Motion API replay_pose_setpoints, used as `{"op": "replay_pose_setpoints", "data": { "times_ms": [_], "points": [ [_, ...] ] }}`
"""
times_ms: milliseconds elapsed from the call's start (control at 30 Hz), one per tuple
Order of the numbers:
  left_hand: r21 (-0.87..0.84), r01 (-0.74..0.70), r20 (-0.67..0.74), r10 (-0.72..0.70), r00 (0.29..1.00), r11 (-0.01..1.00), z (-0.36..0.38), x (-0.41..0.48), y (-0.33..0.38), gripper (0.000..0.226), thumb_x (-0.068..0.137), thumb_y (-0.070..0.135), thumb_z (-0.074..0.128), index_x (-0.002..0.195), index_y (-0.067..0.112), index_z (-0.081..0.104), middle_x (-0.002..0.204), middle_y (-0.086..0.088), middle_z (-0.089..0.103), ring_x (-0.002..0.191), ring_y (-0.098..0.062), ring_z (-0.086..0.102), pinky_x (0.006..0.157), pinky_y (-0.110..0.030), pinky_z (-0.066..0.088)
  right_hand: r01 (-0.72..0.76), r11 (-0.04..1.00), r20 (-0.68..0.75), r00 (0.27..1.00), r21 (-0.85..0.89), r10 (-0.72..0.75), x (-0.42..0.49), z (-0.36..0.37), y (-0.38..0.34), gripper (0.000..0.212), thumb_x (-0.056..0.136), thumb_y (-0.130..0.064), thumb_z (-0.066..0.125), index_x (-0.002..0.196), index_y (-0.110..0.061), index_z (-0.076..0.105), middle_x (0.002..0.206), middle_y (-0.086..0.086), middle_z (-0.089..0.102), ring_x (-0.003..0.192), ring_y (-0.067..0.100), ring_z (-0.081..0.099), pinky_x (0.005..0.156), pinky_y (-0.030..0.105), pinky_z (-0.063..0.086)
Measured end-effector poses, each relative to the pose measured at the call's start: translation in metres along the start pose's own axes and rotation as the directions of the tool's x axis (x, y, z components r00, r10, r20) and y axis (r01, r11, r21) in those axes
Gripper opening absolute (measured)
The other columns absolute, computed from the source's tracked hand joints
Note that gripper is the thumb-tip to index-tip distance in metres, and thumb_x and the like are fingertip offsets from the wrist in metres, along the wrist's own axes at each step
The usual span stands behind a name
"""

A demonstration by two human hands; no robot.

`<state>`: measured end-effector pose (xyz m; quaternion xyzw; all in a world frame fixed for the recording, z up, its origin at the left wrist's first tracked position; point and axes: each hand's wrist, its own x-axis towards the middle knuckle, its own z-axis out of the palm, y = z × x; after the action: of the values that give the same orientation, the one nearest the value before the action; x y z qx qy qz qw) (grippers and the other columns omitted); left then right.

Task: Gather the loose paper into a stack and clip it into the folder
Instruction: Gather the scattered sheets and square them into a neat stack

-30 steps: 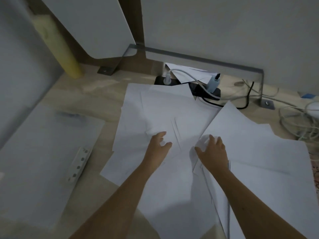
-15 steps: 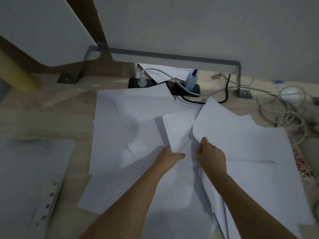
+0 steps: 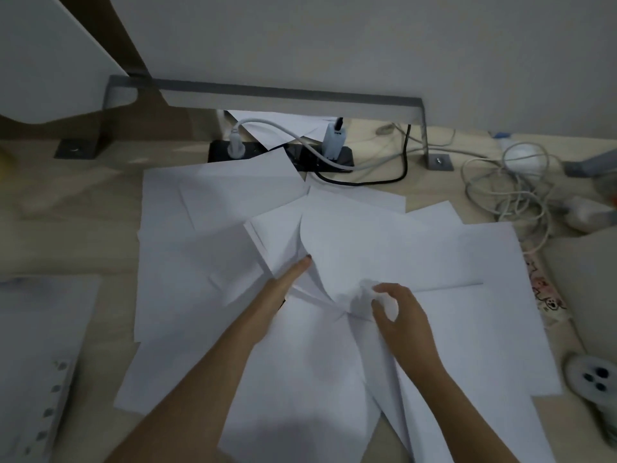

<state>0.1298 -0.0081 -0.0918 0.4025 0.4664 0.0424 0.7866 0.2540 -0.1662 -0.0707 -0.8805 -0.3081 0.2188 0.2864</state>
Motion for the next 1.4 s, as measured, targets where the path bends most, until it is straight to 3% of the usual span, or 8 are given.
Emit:
{"op": "replay_pose_setpoints", "data": {
  "times_ms": [167,367,467,533,700,1067,1233,1400],
  "points": [
    [0.311,-0.017,-0.098,0.05,0.994,0.95,0.019,0.001,-0.003,0.004,0.09,0.024,0.059,0.088,0.02,0.06,0.091,0.003,0.059,0.079,-0.012,0.056,0.058,-0.006,0.043,0.144,0.91,0.296,0.955,-0.388,-0.025,0.01,-0.03,0.047,0.064,0.081,-0.025,0.068,0.138,-0.014,0.039,0.143,0.004,0.04,0.132,0.023,0.038,0.107,0.025,0.028],
    [0.109,-0.056,-0.115,0.068,0.991,0.992,0.024,-0.014,0.001,0.062,0.086,0.064,0.037,0.138,0.032,0.039,0.131,0.013,0.044,0.125,-0.01,0.04,0.107,-0.028,0.025,0.33,0.774,0.462,0.885,-0.54,-0.055,0.044,-0.046,0.043,0.071,0.074,-0.04,0.073,0.131,-0.019,0.038,0.129,0.002,0.041,0.117,0.02,0.042,0.1,0.027,0.035],
    [0.298,-0.035,-0.055,0.054,0.997,0.954,0.031,-0.024,0.0,0.047,0.068,0.08,0.046,0.098,0.044,0.052,0.102,0.024,0.053,0.094,0.004,0.051,0.089,-0.022,0.036,0.38,0.714,0.498,0.866,-0.588,-0.05,0.054,-0.045,0.041,0.072,0.069,-0.048,0.074,0.123,-0.015,0.04,0.123,0.002,0.042,0.11,0.019,0.04,0.096,0.027,0.036],
    [0.353,-0.061,-0.088,0.098,0.991,0.933,0.037,-0.02,-0.008,0.019,0.076,0.056,0.065,0.08,0.04,0.056,0.087,0.024,0.06,0.08,0.009,0.056,0.075,-0.01,0.04,0.4,0.688,0.514,0.857,-0.605,-0.046,0.059,-0.045,0.041,0.072,0.068,-0.052,0.073,0.12,-0.013,0.042,0.12,0.003,0.042,0.103,0.017,0.037,0.094,0.027,0.035],
    [0.465,0.024,-0.276,0.119,0.954,0.885,0.041,-0.003,-0.019,0.043,0.083,0.032,0.066,0.114,0.005,0.054,0.11,-0.007,0.056,0.11,-0.025,0.056,0.084,-0.025,0.037,0.397,0.704,0.518,0.854,-0.589,-0.048,0.059,-0.049,0.047,0.062,0.073,-0.055,0.066,0.113,-0.01,0.05,0.114,0.003,0.042,0.102,0.018,0.036,0.083,0.024,0.031],
    [0.205,-0.285,-0.392,0.345,0.853,0.937,-0.012,-0.056,-0.006,0.03,0.082,0.006,0.066,0.11,0.015,0.06,0.09,0.01,0.064,0.071,0.008,0.064,0.066,-0.002,0.047,0.313,0.833,0.391,0.911,-0.456,-0.128,0.054,-0.074,0.053,0.028,0.095,-0.023,0.046,0.122,-0.016,0.052,0.116,0.006,0.06,0.11,0.025,0.049,0.09,0.032,0.03],
    [0.159,-0.294,-0.592,0.329,0.736,0.942,-0.065,-0.091,-0.003,0.033,0.084,0.013,0.065,0.116,0.014,0.056,0.113,-0.001,0.057,0.1,-0.016,0.054,0.092,-0.027,0.036,0.275,0.837,0.372,0.924,-0.472,-0.094,0.052,-0.071,0.05,0.03,0.095,-0.023,0.047,0.123,-0.013,0.052,0.116,0.007,0.06,0.11,0.027,0.049,0.091,0.034,0.033],
    [0.09,-0.009,-0.668,0.067,0.741,0.996,-0.112,-0.097,-0.03,0.05,0.081,0.025,0.069,0.12,-0.004,0.057,0.124,-0.017,0.06,0.108,-0.036,0.058,0.102,-0.046,0.041,0.225,0.806,0.309,0.95,-0.548,-0.055,0.047,-0.06,0.048,0.036,0.092,-0.022,0.052,0.126,-0.008,0.049,0.121,0.013,0.056,0.11,0.03,0.048,0.092,0.035,0.038]
  ]
}}
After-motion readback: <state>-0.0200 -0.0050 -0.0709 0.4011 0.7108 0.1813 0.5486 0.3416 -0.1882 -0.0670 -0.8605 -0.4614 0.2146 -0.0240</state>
